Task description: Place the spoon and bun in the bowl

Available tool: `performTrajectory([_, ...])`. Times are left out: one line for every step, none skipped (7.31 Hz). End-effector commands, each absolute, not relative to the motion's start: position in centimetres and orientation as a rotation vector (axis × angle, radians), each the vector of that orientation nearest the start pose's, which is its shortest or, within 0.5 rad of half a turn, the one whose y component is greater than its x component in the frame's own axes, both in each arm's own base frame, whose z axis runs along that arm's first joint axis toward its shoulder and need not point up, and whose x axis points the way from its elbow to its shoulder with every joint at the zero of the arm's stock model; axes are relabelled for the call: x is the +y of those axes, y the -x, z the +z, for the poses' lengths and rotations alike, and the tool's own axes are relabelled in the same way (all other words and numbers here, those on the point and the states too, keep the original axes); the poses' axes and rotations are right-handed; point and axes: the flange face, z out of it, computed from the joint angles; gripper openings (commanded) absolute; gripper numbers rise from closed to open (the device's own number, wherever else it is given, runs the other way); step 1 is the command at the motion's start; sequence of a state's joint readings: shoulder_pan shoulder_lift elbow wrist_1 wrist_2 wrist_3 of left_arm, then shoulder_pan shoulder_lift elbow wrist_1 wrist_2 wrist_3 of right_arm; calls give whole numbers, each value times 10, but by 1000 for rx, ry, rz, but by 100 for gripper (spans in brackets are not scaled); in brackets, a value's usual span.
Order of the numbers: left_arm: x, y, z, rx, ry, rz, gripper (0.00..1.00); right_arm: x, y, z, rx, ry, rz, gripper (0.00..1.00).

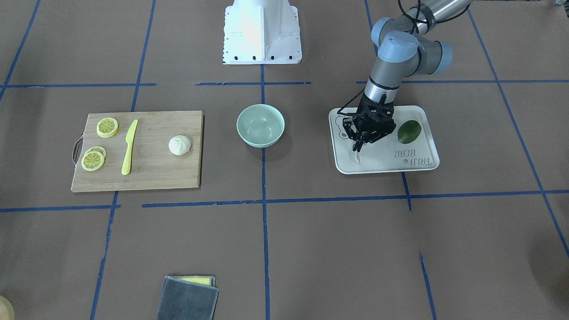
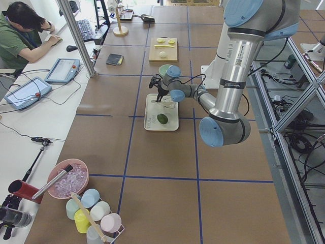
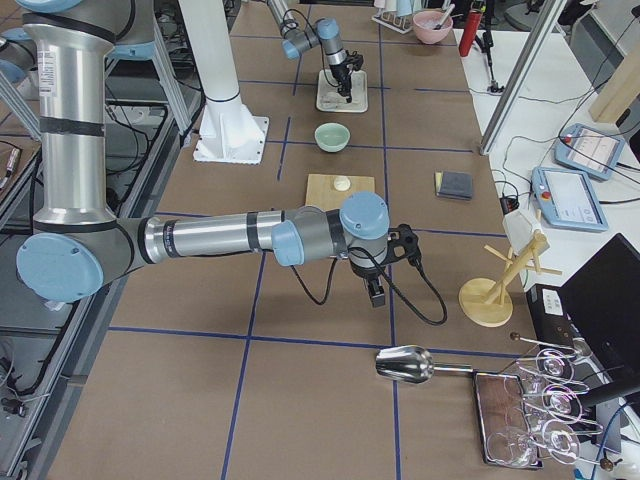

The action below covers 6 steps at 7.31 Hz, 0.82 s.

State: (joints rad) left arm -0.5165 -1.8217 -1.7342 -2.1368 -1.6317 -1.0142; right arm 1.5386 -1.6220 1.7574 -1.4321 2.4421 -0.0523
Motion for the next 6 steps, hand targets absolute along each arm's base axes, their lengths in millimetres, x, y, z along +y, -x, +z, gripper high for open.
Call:
performTrajectory([-406,-451,361,918,-478,58,0,-482,-42,568,-864,-268,-200,100])
performTrajectory([-403,-440,339,960,-469,0,0,-482,-41,567,-865,-269,-200,100])
performTrajectory([-407,-449,304,1028,-396,-154,0,-482,-41,567,-865,-269,-200,100])
performTrajectory([-420,-475,242,1042,-301,-310,0,-482,-41,566,-865,-270,-200,100])
performTrajectory([-433,-496,184,1032,-253,-490,0,-482,-41,568,-866,-267,-199,100])
performTrajectory([-427,-520,173,1040,-190,-607,0,-482,-41,568,-866,-267,-199,100])
